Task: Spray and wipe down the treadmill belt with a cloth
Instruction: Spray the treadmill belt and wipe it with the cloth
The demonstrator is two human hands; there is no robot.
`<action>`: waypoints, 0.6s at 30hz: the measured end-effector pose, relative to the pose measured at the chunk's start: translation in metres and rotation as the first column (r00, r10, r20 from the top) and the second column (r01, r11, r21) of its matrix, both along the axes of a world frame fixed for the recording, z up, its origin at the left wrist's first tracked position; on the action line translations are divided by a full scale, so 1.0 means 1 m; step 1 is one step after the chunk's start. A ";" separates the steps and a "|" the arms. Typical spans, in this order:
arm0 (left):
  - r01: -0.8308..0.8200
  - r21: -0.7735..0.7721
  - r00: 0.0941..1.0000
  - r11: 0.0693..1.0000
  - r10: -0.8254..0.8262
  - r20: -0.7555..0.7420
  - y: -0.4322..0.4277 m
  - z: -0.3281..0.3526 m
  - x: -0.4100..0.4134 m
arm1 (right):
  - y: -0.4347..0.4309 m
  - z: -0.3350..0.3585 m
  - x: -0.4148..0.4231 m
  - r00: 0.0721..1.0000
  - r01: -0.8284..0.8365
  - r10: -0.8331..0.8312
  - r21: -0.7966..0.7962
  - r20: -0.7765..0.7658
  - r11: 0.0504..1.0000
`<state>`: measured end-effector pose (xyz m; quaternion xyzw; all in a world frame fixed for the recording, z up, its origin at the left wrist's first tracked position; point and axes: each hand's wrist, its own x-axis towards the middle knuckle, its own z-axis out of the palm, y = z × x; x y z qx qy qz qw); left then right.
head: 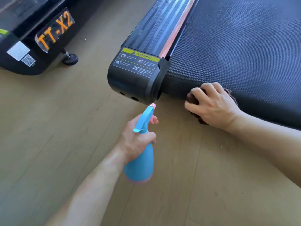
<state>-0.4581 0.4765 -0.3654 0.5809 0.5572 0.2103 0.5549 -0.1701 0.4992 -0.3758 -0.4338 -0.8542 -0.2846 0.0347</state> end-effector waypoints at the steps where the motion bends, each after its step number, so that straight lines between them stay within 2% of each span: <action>1: 0.003 0.006 1.000 1.000 -0.003 -0.005 0.000 -0.002 0.002 | 0.008 -0.001 -0.008 1.000 0.000 0.000 0.015 -0.004 1.000; 5: -0.019 -0.004 0.999 1.000 0.019 -0.026 -0.006 -0.007 0.005 | 0.032 -0.010 -0.045 0.996 0.038 -0.030 0.100 -0.081 0.994; 11: 0.001 -0.011 0.997 1.000 -0.002 -0.073 -0.015 -0.006 0.012 | 0.007 -0.021 -0.023 0.996 0.020 -0.009 0.116 -0.093 0.993; 15: 0.017 -0.014 0.998 1.000 -0.017 -0.062 -0.018 -0.008 0.028 | -0.026 -0.026 0.006 0.986 0.115 -0.099 0.117 -0.133 0.986; 18: 0.001 -0.007 0.999 1.000 -0.001 -0.034 -0.020 -0.011 0.040 | -0.044 -0.025 0.012 0.953 0.226 -0.214 0.031 -0.214 0.974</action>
